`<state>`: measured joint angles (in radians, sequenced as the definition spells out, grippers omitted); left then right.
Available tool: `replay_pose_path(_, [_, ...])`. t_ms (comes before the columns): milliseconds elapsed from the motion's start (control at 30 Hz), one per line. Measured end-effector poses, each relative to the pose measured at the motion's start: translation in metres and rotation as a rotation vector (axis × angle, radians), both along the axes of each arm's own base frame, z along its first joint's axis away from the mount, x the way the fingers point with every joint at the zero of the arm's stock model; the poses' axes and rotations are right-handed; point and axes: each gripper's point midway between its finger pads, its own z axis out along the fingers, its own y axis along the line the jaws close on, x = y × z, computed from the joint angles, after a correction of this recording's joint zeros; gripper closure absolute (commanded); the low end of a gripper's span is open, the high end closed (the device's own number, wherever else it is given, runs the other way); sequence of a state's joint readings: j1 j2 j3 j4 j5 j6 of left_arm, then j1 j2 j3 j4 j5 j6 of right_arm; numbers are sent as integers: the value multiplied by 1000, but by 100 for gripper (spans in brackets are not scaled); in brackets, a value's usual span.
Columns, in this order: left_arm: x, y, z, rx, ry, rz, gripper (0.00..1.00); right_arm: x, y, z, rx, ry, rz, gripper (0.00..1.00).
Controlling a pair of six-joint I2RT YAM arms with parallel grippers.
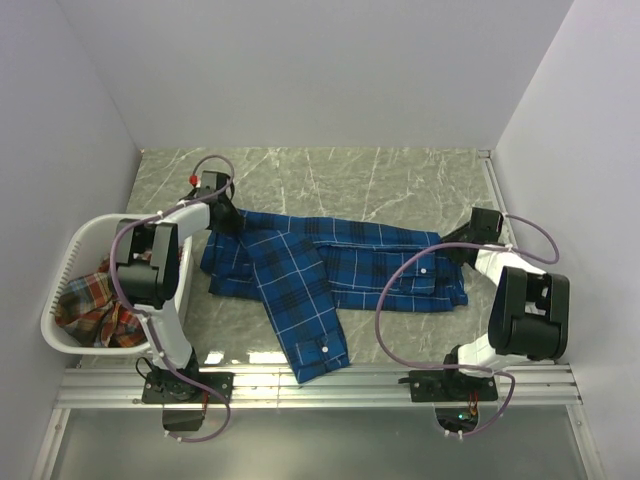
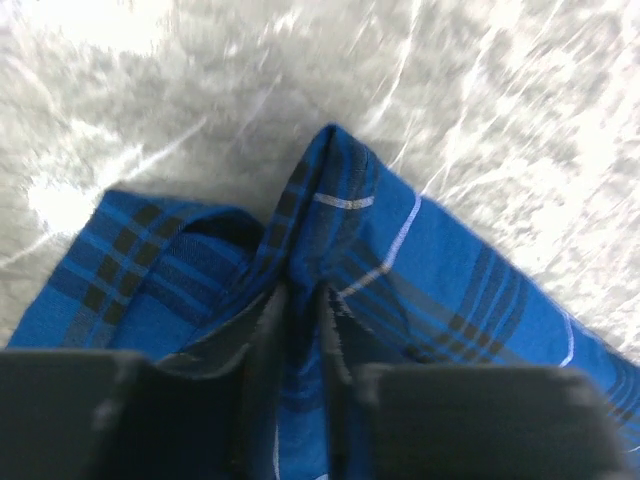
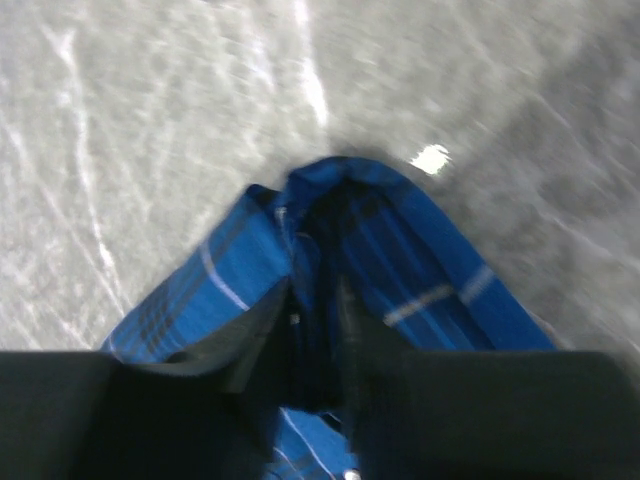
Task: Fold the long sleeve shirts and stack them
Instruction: Fold the shirt
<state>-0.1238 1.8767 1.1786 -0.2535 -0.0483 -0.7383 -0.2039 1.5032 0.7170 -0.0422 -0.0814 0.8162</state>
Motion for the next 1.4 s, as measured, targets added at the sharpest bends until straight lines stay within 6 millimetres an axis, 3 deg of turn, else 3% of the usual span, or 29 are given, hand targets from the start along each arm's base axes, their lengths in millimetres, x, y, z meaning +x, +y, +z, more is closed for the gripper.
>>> replay_pose_path(100, [5,2,8,12,-21,-6,52,-9,-4,2,-26,29,-13,40])
replay_pose_path(133, [5,3,12,14,-28,-8,47,-13,-4,4,-38,38,-13,38])
replay_pose_path(167, [6,3,17,17,-38,-8,34,-15,-5,8,-56,46,-15,37])
replay_pose_path(267, [6,4,37,19,-70,-12,21,-13,-5,29,-109,33,-4,36])
replay_pose_path(500, [10,-14,101,12,-194,-63,20,16,21,107,-189,-161,108,39])
replay_pose_path(633, [9,-40,111,-4,-217,-122,21,29,54,121,-112,-256,240,39])
replay_pose_path(800, [8,-70,80,-41,-149,-194,23,54,123,102,48,-286,444,39])
replay_pose_path(900, [4,-73,46,-49,-70,-192,24,62,168,75,145,-263,546,40])
replay_pose_path(1000, [-7,-70,16,-50,5,-175,25,63,189,46,228,-221,572,40])
replay_pose_path(1067, [-14,-66,4,-57,32,-153,25,64,188,28,258,-191,551,40])
replay_pose_path(1167, [-12,-61,5,-80,16,-122,25,61,172,5,285,-144,484,40])
replay_pose_path(1233, [-13,-58,5,-103,5,-103,26,54,151,-9,307,-118,410,42])
replay_pose_path(1400, [-18,-48,5,-154,-7,-58,26,45,91,-9,293,-113,237,41])
